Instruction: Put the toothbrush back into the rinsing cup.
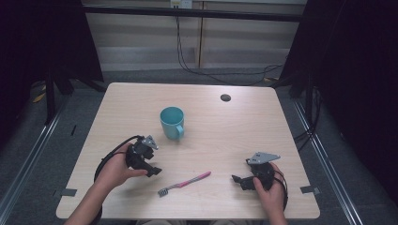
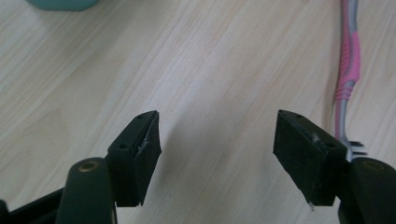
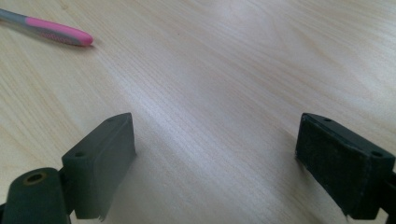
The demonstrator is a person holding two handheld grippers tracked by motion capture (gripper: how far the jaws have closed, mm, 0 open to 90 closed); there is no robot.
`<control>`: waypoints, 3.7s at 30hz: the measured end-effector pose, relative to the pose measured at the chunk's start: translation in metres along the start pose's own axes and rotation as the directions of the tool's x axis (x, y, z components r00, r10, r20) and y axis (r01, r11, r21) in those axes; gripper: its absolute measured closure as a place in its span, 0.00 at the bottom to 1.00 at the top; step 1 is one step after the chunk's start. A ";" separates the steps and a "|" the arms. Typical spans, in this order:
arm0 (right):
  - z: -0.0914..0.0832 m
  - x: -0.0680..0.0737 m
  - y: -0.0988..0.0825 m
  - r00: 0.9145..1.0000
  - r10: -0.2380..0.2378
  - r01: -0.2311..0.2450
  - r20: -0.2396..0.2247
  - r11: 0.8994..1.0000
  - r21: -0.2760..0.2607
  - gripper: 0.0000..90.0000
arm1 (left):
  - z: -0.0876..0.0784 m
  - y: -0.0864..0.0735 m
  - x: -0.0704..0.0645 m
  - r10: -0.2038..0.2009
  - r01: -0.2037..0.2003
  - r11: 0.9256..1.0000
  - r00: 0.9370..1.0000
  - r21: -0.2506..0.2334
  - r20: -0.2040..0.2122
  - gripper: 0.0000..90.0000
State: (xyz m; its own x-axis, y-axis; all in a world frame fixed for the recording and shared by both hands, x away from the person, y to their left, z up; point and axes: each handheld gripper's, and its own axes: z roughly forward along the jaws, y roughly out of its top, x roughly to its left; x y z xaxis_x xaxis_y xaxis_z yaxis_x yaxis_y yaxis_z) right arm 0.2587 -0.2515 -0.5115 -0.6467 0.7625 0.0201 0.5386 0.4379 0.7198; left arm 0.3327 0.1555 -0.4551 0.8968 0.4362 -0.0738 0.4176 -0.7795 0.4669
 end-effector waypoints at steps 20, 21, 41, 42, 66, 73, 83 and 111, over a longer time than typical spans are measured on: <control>0.000 0.000 0.000 1.000 0.001 -0.001 0.000 1.000 0.000 0.13 | 0.012 0.024 -0.017 0.060 -0.063 0.996 0.997 0.065 0.041 0.40; 0.000 0.000 0.000 1.000 0.001 -0.001 0.000 1.000 0.000 0.13 | 0.012 0.024 -0.017 0.060 -0.063 0.996 0.997 0.065 0.041 0.40; 0.000 0.000 0.000 1.000 0.000 0.000 0.000 1.000 0.000 0.13 | 0.018 0.041 -0.033 0.064 -0.074 0.989 0.994 0.127 0.086 0.47; 0.000 0.000 0.000 1.000 0.001 -0.001 0.000 1.000 0.000 0.13 | 0.019 0.042 -0.034 0.054 -0.064 0.990 0.995 0.126 0.086 0.48; 0.000 0.000 0.000 1.000 0.001 -0.001 0.000 1.000 0.000 0.13 | 0.025 0.057 -0.047 0.051 -0.073 0.979 0.992 0.192 0.119 0.54; 0.000 0.000 0.000 1.000 0.001 -0.001 0.000 1.000 0.000 0.13 | 0.029 0.059 -0.051 0.051 -0.079 0.974 0.990 0.214 0.130 0.56; 0.000 0.000 0.000 1.000 -0.001 0.001 0.001 1.000 0.000 0.13 | 0.035 0.060 -0.053 0.051 -0.080 0.970 0.990 0.228 0.128 0.57; 0.000 0.000 0.000 1.000 0.001 -0.001 0.000 1.000 0.000 0.13 | 0.053 0.068 -0.074 0.087 -0.118 0.944 0.990 0.310 0.113 0.82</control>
State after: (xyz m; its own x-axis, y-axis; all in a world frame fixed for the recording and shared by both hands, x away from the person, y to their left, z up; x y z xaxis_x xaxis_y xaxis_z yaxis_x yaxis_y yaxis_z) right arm 0.2586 -0.2515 -0.5114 -0.6461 0.7630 0.0202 0.5393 0.4376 0.7195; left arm 0.3027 0.0464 -0.4648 0.9404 0.3135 -0.1320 0.3335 -0.9261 0.1764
